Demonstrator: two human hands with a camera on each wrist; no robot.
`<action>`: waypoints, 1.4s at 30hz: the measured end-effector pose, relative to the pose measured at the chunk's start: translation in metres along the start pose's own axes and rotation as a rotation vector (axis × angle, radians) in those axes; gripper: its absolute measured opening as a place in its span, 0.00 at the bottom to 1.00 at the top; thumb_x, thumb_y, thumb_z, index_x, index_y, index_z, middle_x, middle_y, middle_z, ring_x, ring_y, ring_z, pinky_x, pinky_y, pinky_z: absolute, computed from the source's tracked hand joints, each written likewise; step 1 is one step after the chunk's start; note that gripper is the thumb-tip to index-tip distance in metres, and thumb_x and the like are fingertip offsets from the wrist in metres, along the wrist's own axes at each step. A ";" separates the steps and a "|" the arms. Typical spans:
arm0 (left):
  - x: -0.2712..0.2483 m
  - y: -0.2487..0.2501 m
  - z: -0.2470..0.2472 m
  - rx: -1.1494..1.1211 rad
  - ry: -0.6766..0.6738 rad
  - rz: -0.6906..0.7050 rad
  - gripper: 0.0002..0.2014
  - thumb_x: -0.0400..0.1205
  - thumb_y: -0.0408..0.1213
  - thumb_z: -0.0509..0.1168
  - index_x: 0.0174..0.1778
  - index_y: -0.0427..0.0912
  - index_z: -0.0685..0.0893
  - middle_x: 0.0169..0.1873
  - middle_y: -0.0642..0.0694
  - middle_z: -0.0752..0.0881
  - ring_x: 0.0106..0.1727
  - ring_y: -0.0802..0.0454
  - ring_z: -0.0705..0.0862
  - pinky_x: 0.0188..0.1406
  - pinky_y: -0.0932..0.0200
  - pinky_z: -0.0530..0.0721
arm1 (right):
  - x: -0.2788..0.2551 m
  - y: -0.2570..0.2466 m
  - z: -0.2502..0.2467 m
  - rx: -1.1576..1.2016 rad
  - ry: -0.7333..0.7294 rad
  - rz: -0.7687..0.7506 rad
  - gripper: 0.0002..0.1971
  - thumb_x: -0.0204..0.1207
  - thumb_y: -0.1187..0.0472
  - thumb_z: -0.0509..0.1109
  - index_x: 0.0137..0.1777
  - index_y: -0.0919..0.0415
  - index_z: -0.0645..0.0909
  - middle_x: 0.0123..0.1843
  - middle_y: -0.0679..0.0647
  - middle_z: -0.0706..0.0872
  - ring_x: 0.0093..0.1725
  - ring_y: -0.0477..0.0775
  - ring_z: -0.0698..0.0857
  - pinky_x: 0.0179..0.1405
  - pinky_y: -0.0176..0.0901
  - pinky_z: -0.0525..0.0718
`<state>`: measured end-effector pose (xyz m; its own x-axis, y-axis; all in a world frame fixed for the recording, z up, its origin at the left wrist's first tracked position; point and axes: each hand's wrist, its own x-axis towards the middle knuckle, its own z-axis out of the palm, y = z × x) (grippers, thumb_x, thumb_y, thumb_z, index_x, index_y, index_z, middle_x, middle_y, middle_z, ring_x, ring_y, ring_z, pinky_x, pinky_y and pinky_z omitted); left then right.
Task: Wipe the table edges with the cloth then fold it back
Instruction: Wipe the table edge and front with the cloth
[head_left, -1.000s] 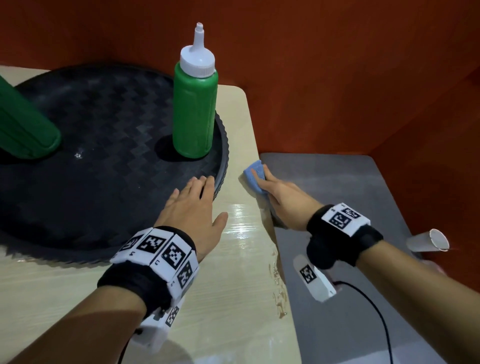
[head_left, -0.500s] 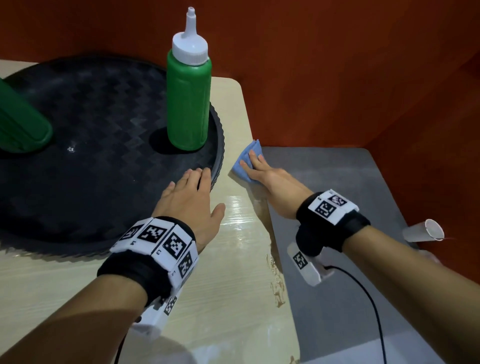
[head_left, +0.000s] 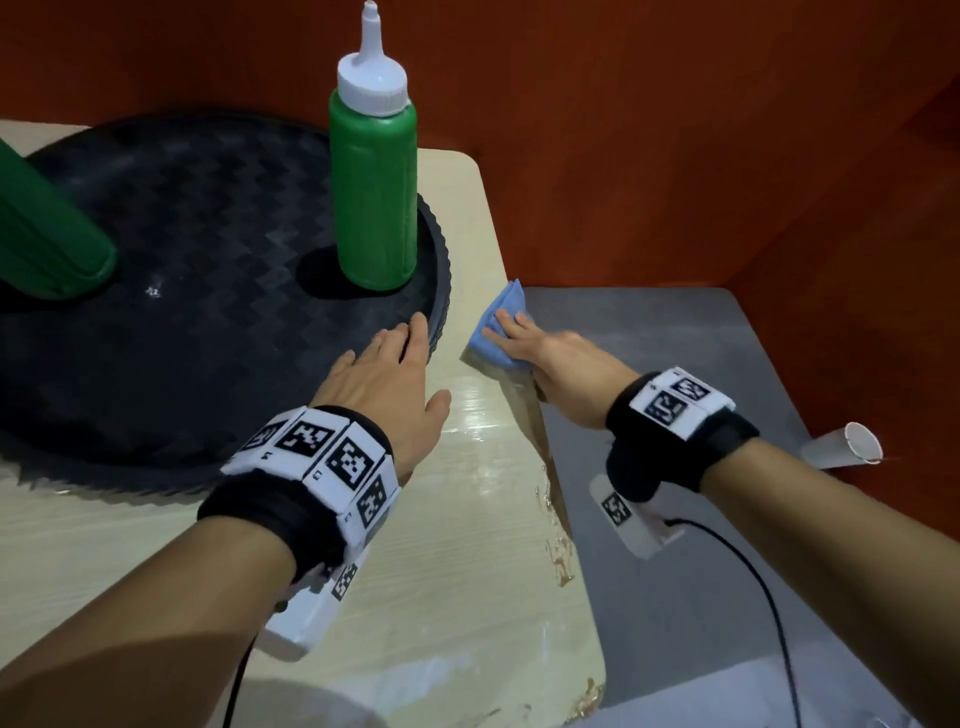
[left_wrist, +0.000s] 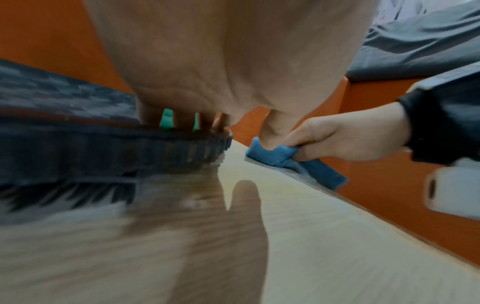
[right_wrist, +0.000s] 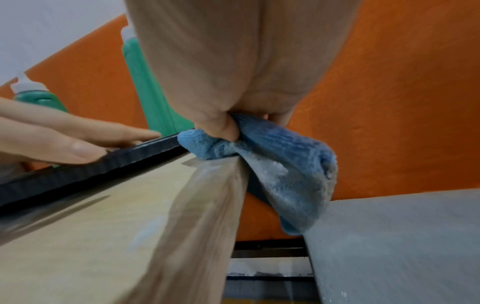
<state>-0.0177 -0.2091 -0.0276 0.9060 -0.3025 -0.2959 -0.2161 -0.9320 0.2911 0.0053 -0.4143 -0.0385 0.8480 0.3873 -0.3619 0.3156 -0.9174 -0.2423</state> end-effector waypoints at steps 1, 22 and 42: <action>-0.003 0.001 0.000 0.015 0.025 0.043 0.37 0.85 0.51 0.52 0.84 0.43 0.39 0.84 0.47 0.48 0.84 0.48 0.53 0.82 0.47 0.54 | 0.002 -0.002 0.000 0.015 0.018 0.004 0.38 0.77 0.79 0.53 0.83 0.50 0.50 0.86 0.51 0.45 0.85 0.54 0.48 0.79 0.59 0.65; -0.034 0.015 0.023 0.479 0.059 0.201 0.32 0.85 0.49 0.47 0.83 0.38 0.51 0.84 0.43 0.52 0.84 0.39 0.40 0.83 0.40 0.43 | -0.042 -0.017 0.027 0.104 0.063 0.046 0.34 0.79 0.77 0.53 0.82 0.50 0.55 0.86 0.49 0.49 0.84 0.49 0.50 0.82 0.47 0.57; -0.042 0.028 0.042 0.281 0.065 0.197 0.26 0.84 0.41 0.55 0.76 0.32 0.64 0.77 0.38 0.65 0.76 0.42 0.66 0.75 0.50 0.65 | -0.057 -0.029 0.039 0.116 0.110 0.107 0.30 0.80 0.72 0.53 0.81 0.52 0.60 0.85 0.52 0.56 0.82 0.61 0.61 0.79 0.57 0.62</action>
<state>-0.0773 -0.2303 -0.0451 0.8562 -0.4771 -0.1981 -0.4728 -0.8782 0.0721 -0.0689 -0.4057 -0.0463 0.9176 0.2697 -0.2919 0.1753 -0.9338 -0.3118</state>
